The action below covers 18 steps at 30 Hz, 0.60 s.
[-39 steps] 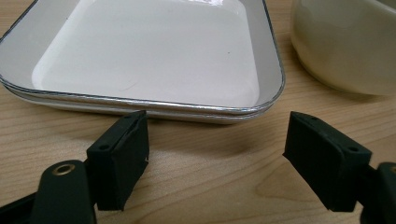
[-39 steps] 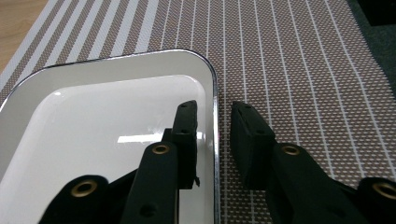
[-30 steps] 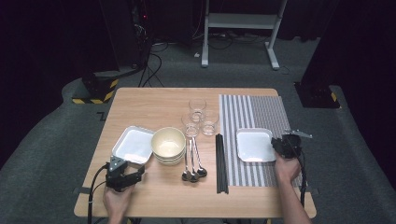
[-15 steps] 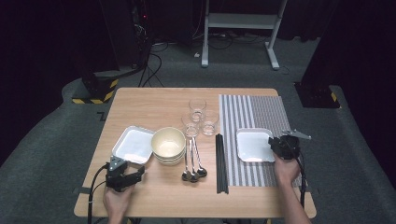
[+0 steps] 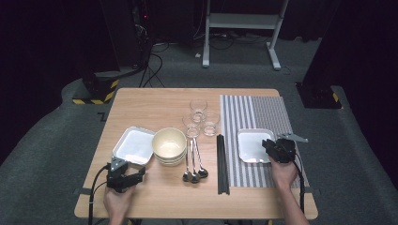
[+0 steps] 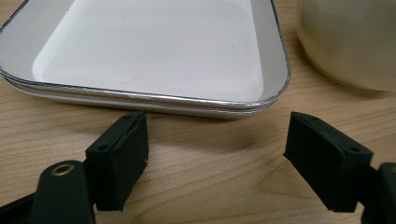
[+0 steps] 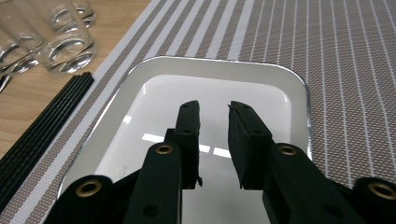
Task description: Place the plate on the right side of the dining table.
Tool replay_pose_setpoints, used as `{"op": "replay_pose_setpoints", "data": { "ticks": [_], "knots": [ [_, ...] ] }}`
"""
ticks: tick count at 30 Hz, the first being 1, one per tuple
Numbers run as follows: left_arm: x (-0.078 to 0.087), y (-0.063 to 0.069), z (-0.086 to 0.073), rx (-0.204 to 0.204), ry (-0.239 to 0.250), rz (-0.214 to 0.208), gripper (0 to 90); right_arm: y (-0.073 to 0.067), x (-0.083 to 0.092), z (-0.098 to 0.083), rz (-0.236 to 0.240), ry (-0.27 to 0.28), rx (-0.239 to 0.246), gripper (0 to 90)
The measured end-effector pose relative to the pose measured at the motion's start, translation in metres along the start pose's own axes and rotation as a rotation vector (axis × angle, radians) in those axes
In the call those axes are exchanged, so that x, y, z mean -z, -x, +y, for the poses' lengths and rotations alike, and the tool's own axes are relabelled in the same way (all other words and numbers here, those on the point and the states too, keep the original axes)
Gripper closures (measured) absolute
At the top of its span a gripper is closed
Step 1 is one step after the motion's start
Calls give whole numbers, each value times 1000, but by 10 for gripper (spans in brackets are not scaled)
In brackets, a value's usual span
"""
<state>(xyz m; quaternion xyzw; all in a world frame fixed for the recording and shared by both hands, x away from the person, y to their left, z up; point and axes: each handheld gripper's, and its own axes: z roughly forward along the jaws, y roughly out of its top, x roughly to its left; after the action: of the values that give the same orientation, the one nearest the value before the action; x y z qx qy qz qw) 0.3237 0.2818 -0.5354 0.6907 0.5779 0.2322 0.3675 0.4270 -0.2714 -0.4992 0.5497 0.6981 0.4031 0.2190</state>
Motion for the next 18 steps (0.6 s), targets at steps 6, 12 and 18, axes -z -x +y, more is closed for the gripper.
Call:
{"op": "replay_pose_setpoints", "data": {
  "ticks": [6,12,18],
  "knots": [
    [0,1,0,-9,-4,7,217,-6,2,-2,38,11,16,744],
    [0,1,0,-10,-4,8,216,-15,2,-5,64,13,45,749],
    [-1,2,0,-18,-7,11,214,-25,2,-9,95,9,65,753]
  ]
}}
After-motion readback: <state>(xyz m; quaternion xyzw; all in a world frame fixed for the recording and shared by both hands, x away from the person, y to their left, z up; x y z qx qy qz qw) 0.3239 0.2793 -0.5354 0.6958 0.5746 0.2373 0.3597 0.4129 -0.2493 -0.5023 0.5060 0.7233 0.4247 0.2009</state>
